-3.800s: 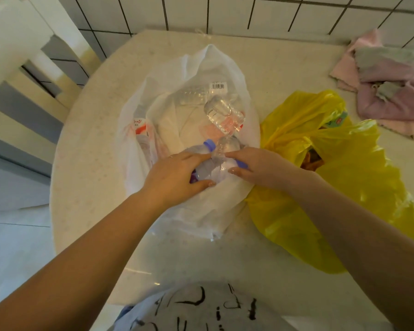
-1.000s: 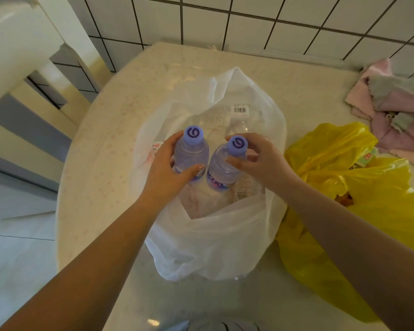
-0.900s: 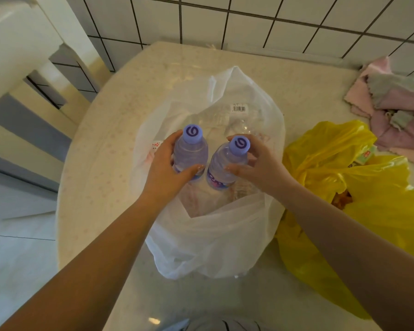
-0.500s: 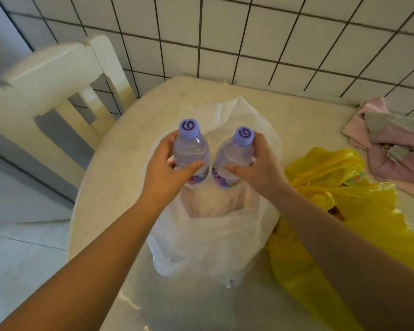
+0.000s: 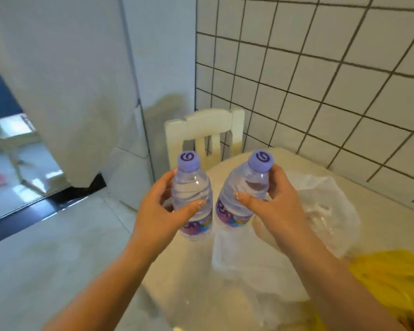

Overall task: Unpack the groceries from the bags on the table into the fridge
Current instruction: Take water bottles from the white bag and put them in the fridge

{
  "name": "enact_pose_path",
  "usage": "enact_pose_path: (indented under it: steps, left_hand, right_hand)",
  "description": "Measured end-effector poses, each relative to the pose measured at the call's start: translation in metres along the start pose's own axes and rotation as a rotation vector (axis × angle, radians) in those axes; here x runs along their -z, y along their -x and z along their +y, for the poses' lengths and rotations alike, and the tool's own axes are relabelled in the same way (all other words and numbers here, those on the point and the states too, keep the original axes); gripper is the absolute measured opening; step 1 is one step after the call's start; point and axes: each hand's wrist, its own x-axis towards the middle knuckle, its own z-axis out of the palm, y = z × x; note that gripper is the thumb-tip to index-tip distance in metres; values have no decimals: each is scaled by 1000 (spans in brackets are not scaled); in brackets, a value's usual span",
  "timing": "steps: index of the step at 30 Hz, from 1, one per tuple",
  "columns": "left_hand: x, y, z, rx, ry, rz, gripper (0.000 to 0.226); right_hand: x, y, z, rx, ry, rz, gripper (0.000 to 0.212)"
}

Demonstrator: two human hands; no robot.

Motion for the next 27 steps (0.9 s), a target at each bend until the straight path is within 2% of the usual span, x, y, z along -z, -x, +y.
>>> enact_pose_path:
  steps: [7,12,21,27]
  left_hand:
    - [119,62,-10,86,-78,293,64]
    - [200,81,-13,91,-97,452,59]
    - [382,73,-14,74,-170,498,59]
    - [479,46,-18,59,-191,492,61]
  right_hand:
    - [-121,15,-1,28,10,-383,55]
    - [-212,20,-11,56,34,-519,58]
    - [-386,20,-40,70,4,-615,52]
    - [-491,5,-52,90,1,-585,54]
